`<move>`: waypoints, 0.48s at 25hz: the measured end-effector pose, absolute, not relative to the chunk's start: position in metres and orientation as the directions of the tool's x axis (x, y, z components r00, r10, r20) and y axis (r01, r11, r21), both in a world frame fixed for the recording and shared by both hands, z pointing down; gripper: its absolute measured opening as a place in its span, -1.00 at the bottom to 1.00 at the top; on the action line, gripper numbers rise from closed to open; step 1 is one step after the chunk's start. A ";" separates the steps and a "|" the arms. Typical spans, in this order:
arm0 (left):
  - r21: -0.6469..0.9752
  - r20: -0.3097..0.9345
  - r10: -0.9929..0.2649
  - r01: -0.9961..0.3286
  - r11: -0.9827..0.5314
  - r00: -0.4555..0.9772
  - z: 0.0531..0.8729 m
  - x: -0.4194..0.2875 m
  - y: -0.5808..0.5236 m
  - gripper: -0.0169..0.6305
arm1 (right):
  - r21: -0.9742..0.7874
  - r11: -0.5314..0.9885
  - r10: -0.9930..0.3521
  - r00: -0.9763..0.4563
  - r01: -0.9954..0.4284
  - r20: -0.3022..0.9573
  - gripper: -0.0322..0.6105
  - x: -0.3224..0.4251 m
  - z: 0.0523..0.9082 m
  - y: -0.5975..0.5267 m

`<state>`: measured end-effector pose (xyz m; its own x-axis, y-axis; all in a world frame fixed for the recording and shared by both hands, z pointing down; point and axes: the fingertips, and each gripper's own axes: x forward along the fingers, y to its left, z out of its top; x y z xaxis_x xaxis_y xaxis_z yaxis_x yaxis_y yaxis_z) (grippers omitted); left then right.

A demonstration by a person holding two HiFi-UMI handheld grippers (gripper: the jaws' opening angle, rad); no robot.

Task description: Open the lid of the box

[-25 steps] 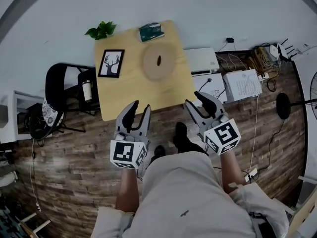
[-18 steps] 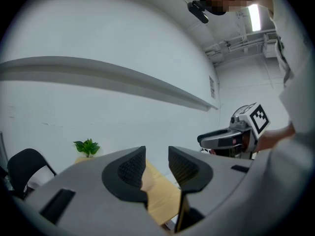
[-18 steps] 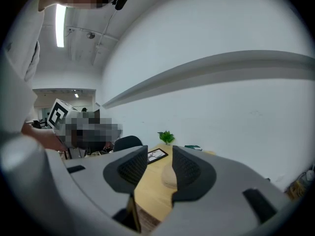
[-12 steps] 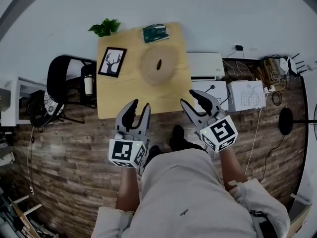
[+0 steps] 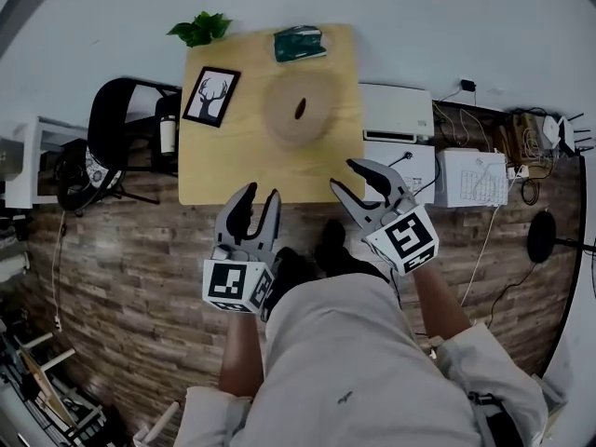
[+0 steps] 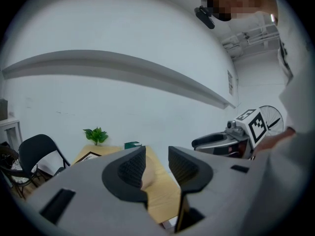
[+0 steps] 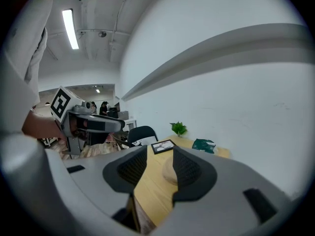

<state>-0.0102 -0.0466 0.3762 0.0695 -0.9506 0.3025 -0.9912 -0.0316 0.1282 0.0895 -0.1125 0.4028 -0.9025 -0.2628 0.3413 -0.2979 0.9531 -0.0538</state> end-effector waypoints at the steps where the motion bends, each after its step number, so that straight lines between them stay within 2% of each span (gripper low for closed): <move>1: 0.126 0.310 -0.948 -0.992 -0.026 0.064 0.379 -0.010 -0.047 -0.52 | -0.053 0.955 -0.256 -0.902 -0.292 0.349 -0.44 0.089 0.407 -0.114; 12: 0.107 0.344 -0.938 -0.994 -0.014 0.050 0.395 -0.021 -0.046 -0.52 | -0.045 0.968 -0.209 -0.893 -0.246 0.399 -0.43 0.069 0.437 -0.112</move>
<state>-0.0206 -0.0460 0.3950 0.0502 -0.9377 0.3439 -0.9942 -0.0141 0.1066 0.0692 -0.1124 0.4370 -0.8930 -0.2086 0.3989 -0.2462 0.9682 -0.0447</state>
